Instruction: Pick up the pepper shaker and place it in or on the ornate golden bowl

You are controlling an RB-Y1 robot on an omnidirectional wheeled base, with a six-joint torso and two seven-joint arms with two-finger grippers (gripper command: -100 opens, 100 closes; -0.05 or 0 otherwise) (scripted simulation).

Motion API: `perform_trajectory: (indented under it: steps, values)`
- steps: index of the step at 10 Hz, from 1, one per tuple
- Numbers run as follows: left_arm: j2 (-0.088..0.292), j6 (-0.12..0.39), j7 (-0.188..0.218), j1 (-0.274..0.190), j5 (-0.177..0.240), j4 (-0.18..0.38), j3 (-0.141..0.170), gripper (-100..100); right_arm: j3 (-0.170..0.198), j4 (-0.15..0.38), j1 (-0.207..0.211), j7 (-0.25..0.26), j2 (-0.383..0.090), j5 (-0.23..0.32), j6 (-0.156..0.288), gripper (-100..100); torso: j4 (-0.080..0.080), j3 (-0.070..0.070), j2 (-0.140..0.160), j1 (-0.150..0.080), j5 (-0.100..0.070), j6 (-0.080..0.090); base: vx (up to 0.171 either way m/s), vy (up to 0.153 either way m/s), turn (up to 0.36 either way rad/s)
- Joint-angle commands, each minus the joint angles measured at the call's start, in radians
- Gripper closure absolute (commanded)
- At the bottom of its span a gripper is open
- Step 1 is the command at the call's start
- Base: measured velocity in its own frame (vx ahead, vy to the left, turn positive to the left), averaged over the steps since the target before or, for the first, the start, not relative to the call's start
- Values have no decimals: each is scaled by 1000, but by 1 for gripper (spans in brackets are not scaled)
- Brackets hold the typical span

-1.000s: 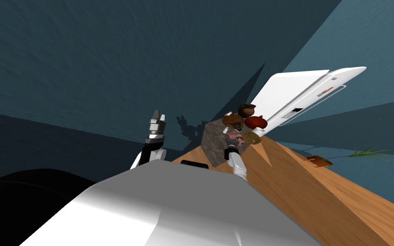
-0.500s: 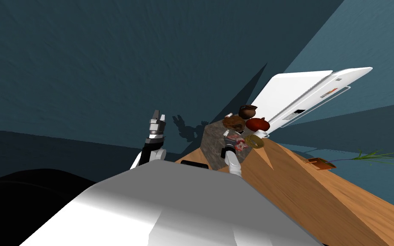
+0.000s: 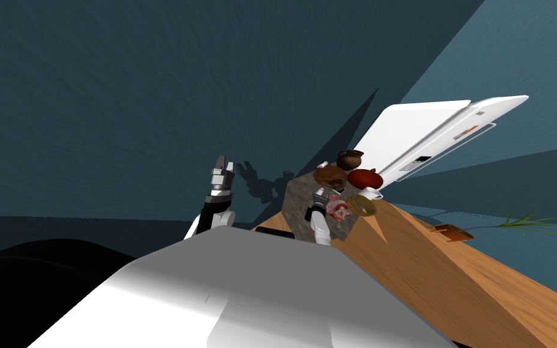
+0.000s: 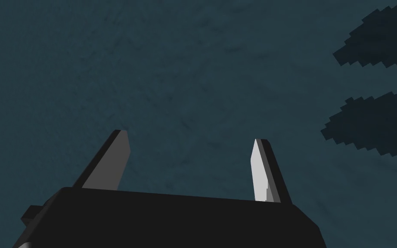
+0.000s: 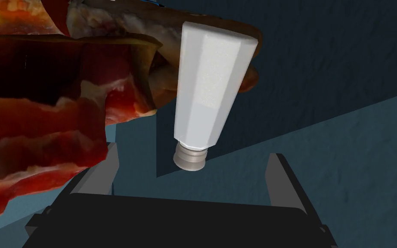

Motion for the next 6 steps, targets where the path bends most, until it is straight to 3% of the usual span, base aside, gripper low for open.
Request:
perform_trajectory:
  steps: [1, 3, 4, 5, 6]
  values:
    - [0, 0, 0, 0, 0, 0, 0, 0, -1, -4, 3, -14, 50, 18, 14, -100, 0, 0, 0, 0, 0, 0, 125, -62, -25]
    - [0, 0, 0, 0, 0, 0, 0, 0, -8, -3, 2, -21, 89, 29, 25, -100, 0, 0, 0, -2, 0, 0, 85, -81, -39]
    - [0, 0, 0, 0, 0, 0, 0, 0, -9, -8, 1, -11, 81, 22, 17, -100, 0, 0, 1, -4, -1, 0, 29, -36, 3]
    - [0, 0, 0, 0, 0, 0, 0, 0, -8, -8, 1, -12, 83, 23, 18, 0, -1, 1, 2, -3, -1, 1, 0, 0, 0]
    - [0, 0, 0, 0, 0, 0, 0, 0, -16, -17, -17, 16, 88, 11, 9, -100, -1, 1, 3, -3, -1, 1, 30, -7, -58]
